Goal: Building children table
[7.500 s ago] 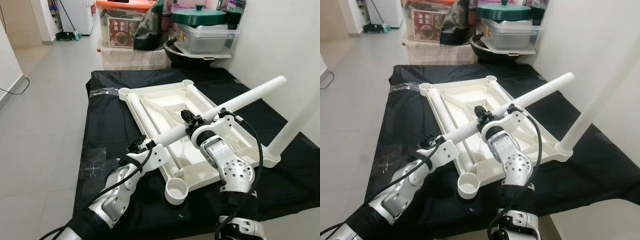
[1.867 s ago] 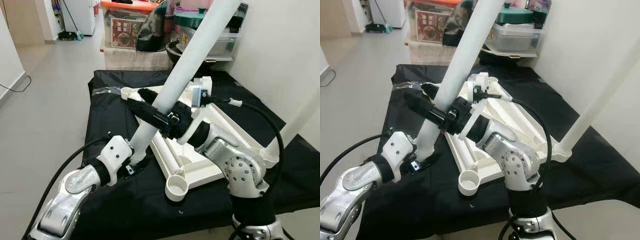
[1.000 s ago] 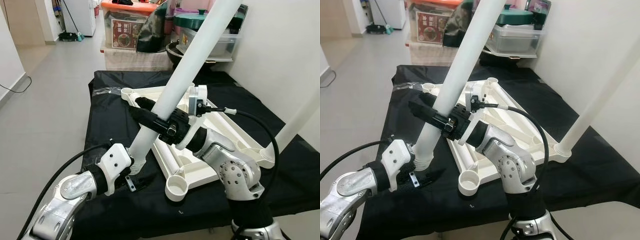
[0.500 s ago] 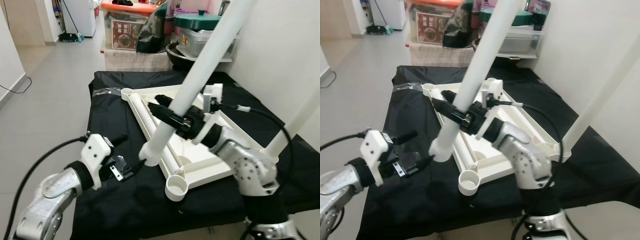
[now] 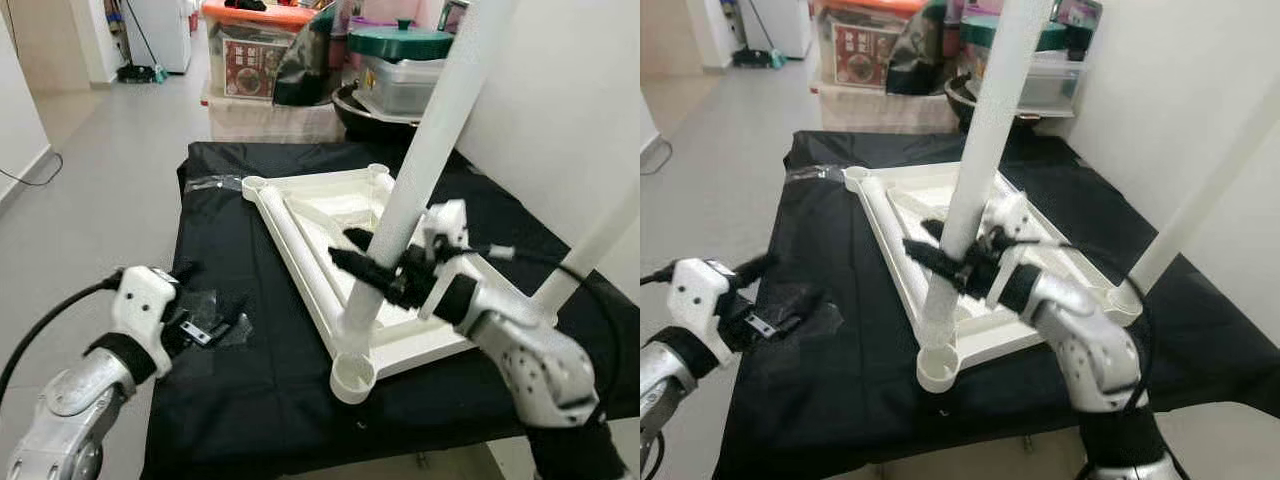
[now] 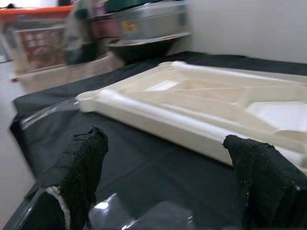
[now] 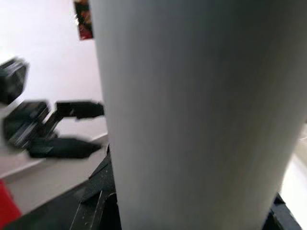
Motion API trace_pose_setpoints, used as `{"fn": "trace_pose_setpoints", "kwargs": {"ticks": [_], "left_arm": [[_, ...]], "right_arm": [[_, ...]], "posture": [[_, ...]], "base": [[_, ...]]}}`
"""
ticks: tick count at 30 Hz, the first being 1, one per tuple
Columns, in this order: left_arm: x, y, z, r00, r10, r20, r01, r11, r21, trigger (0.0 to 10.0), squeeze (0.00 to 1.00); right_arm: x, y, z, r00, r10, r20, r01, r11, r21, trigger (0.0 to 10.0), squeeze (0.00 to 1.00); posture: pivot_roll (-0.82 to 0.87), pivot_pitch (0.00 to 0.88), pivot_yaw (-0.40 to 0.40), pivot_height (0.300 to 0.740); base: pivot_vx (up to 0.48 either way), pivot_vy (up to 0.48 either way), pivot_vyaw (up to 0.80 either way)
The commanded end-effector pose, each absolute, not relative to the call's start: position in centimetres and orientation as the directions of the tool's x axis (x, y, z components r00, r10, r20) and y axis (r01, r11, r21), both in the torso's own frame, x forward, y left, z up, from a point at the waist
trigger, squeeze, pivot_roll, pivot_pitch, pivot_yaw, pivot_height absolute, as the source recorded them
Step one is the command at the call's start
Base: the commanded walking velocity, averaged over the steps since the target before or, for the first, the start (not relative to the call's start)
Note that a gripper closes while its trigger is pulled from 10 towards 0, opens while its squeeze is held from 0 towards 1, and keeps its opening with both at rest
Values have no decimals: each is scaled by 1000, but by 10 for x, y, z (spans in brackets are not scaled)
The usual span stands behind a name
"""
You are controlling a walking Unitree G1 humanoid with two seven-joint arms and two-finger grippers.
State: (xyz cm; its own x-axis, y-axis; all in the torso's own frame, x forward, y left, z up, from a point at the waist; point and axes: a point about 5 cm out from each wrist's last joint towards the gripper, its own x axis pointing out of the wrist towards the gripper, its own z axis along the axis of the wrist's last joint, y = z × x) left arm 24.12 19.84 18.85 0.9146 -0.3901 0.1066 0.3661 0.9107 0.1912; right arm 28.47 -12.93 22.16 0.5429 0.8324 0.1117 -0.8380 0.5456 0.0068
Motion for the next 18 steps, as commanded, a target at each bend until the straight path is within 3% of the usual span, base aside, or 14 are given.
{"fn": "trace_pose_setpoints", "kwargs": {"ticks": [1, 5, 18], "left_arm": [[241, 199, 184, 923, -376, 86, 356, 917, 181, 10000, 0], [238, 200, 179, 931, -358, 69, 342, 924, 174, 10000, 0], [240, 200, 178, 947, -310, 78, 294, 941, 168, 10000, 0]], "right_arm": [[282, -130, 228, 538, 834, 127, -837, 546, -42, 0, 0], [271, -127, 212, 513, 857, 50, -852, 516, -87, 0, 0], [265, -121, 201, 506, 863, 9, -852, 502, -149, 0, 0]], "posture": [[64, 0, -128, 740], [67, 0, -132, 740], [69, 0, -133, 740]], "base": [[0, 0, 0], [0, 0, 0], [0, 0, 0]]}}
